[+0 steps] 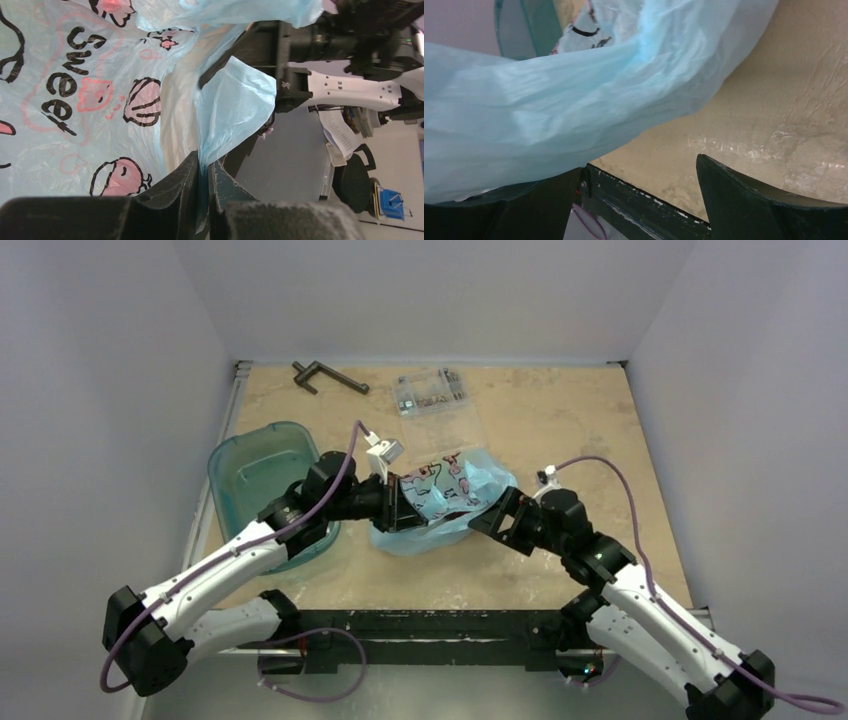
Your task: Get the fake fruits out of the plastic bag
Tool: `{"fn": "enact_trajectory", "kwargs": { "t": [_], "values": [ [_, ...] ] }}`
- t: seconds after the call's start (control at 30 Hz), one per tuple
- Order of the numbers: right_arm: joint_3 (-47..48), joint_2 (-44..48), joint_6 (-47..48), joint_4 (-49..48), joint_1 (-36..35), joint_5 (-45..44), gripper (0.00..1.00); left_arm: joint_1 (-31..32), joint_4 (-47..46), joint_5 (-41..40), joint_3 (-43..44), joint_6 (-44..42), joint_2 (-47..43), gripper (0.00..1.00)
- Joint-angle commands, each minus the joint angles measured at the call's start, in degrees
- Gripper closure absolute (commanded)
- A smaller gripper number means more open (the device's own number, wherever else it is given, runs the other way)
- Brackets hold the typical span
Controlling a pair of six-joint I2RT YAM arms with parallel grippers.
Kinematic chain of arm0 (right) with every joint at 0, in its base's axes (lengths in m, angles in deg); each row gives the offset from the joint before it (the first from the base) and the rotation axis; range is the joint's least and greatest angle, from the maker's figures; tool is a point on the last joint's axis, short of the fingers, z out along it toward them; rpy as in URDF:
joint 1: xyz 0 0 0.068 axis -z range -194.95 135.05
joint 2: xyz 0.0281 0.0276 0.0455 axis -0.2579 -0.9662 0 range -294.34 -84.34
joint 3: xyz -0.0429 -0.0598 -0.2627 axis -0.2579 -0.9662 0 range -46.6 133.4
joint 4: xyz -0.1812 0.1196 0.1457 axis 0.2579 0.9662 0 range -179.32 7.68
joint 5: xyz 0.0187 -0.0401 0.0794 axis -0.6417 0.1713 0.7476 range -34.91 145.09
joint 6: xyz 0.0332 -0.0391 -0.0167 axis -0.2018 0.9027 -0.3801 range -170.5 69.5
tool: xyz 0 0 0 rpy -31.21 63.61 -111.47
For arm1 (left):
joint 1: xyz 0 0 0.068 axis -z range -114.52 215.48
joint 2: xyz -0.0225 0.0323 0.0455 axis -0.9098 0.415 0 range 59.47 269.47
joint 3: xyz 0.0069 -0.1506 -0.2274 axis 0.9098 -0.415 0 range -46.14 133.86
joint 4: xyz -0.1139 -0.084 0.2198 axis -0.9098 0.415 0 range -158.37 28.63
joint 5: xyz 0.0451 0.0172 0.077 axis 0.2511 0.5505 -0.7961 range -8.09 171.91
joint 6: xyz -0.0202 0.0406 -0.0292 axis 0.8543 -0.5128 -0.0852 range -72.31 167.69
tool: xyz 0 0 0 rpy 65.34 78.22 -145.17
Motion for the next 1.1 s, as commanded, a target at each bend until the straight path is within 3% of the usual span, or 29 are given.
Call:
{"fn": "enact_trajectory", "kwargs": {
  "t": [0.0, 0.17, 0.27, 0.37, 0.5, 0.63, 0.8, 1.07],
  "values": [
    [-5.99, -2.19, -5.59, -12.21, 0.10, 2.97, 0.17, 1.64, -1.41, -0.33, -1.15, 1.14, -2.37, 0.88],
    [-8.24, -1.61, -5.64, -15.03, 0.07, 1.81, 0.24, 2.43, -0.17, -0.88, -3.81, 1.59, -4.53, 0.87],
    [-9.34, 0.39, -5.19, -14.41, 0.08, 0.43, 0.34, 3.11, 0.40, -0.03, -5.54, 1.30, -5.66, 0.78],
    [-10.22, 2.21, -4.78, -20.46, 0.05, 4.74, 0.31, 3.30, 2.72, 0.20, -5.43, 0.56, -5.77, 0.72],
    [-9.71, 2.87, -4.89, -22.56, 0.05, 3.68, 0.28, 3.59, 3.69, 1.40, -4.43, 0.02, -5.35, 0.66],
    [-9.94, -0.91, -5.70, -27.99, 0.07, 6.32, 0.32, 3.75, 5.59, 1.67, -1.47, -0.74, -5.46, 0.50],
    [-10.09, -5.18, -4.08, -30.49, -0.16, 9.06, 0.63, 3.78, 13.32, -0.89, 7.11, -4.77, -5.72, 0.35],
    [-12.79, -2.58, -2.56, -29.59, -0.18, 9.71, 0.96, 3.61, 25.10, -8.63, 24.75, -13.90, 1.90, 0.20]
  ]
}}
